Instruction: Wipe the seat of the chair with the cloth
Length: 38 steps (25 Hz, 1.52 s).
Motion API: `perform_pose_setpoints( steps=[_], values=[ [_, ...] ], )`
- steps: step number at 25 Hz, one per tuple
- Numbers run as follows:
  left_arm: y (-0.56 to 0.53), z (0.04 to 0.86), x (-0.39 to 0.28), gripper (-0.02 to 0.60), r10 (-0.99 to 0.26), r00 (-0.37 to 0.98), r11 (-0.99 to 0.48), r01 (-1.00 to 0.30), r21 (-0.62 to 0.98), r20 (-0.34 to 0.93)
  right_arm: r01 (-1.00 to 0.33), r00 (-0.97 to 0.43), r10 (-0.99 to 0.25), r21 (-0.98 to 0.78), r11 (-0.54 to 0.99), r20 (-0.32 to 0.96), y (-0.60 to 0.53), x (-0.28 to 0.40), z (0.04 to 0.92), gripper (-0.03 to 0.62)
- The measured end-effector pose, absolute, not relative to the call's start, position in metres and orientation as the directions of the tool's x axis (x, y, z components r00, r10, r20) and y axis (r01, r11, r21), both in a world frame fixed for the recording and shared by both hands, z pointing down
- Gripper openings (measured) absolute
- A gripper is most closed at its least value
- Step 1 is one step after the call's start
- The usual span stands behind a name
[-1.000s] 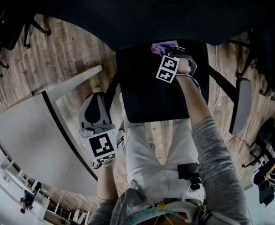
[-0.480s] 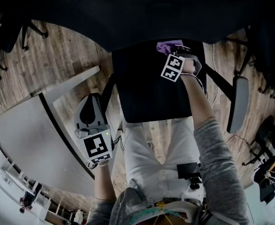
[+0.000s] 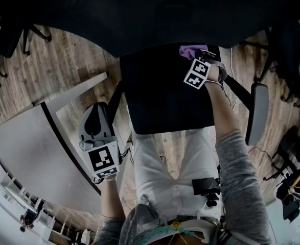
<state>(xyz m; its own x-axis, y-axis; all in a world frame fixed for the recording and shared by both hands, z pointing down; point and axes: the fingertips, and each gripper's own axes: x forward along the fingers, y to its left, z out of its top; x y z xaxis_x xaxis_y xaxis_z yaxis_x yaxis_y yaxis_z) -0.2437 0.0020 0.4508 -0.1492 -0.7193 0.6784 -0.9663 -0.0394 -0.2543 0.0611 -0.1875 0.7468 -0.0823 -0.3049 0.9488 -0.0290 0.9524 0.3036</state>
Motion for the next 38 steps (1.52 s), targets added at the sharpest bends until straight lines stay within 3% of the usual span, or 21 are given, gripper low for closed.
perform_pose_setpoints(
  steps=[14,29,38],
  values=[
    [0.002,0.451,-0.243,0.003,-0.718,-0.153,-0.039,-0.965,-0.259,0.679,-0.091,-0.023,-0.297,0.294,0.952,0.955,-0.197,0.118,0.738,0.048],
    [0.001,0.452,-0.241,0.003,-0.721,-0.147,-0.039,-0.967,-0.252,0.677,-0.231,-0.051,-0.297,0.278,0.932,0.954,-0.2,0.121,0.739,0.048],
    [0.002,0.453,-0.243,0.003,-0.721,-0.145,-0.039,-0.968,-0.249,0.677,-0.327,-0.258,-0.366,0.275,0.904,0.894,-0.179,0.097,0.696,0.048]
  ],
)
